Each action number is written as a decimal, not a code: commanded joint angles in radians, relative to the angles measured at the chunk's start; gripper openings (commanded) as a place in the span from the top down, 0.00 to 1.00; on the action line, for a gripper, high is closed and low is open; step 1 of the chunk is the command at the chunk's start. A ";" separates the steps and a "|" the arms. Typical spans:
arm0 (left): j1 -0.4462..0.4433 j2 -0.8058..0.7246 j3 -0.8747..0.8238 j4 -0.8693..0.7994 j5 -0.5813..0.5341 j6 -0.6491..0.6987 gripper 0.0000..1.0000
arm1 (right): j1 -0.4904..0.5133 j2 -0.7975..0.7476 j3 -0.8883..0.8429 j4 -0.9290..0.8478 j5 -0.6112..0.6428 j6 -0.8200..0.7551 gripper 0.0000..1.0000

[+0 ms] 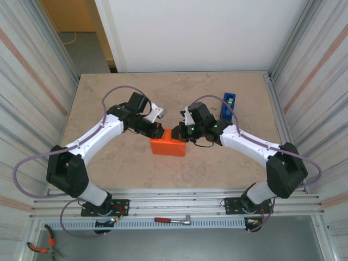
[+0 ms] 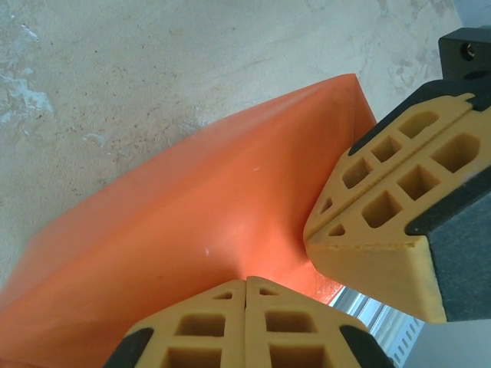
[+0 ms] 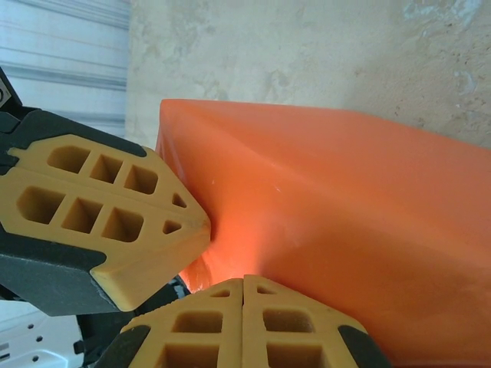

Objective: Wrap the gift box in paper
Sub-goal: Fold the wrapping paper for the gift box.

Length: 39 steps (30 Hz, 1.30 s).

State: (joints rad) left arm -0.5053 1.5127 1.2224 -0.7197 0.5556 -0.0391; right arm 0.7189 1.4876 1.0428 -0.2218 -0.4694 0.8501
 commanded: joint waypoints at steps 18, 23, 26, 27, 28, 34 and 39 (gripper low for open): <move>0.064 -0.012 0.169 -0.126 0.080 0.011 1.00 | 0.014 0.026 -0.069 -0.112 0.097 -0.136 1.00; 0.043 -0.008 0.154 -0.149 0.063 0.042 1.00 | 0.010 0.033 -0.067 -0.108 0.093 -0.135 1.00; 0.025 -0.008 0.137 -0.154 0.042 0.053 1.00 | 0.011 0.035 -0.068 -0.105 0.091 -0.134 1.00; 0.020 -0.006 0.131 -0.152 0.036 0.054 1.00 | 0.011 0.036 -0.069 -0.105 0.091 -0.134 1.00; 0.012 -0.006 0.126 -0.152 0.027 0.058 1.00 | 0.010 0.036 -0.069 -0.106 0.092 -0.133 1.00; -0.019 0.004 0.101 -0.153 -0.036 0.070 1.00 | 0.011 0.032 -0.075 -0.098 0.095 -0.125 1.00; -0.024 -0.004 0.052 -0.137 -0.073 0.064 1.00 | 0.011 0.027 -0.072 -0.097 0.095 -0.121 1.00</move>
State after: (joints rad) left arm -0.5247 1.5146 1.3064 -0.8417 0.5205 0.0040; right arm 0.7208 1.4811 1.0245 -0.1833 -0.4366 0.7471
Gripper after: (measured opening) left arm 0.059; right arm 0.061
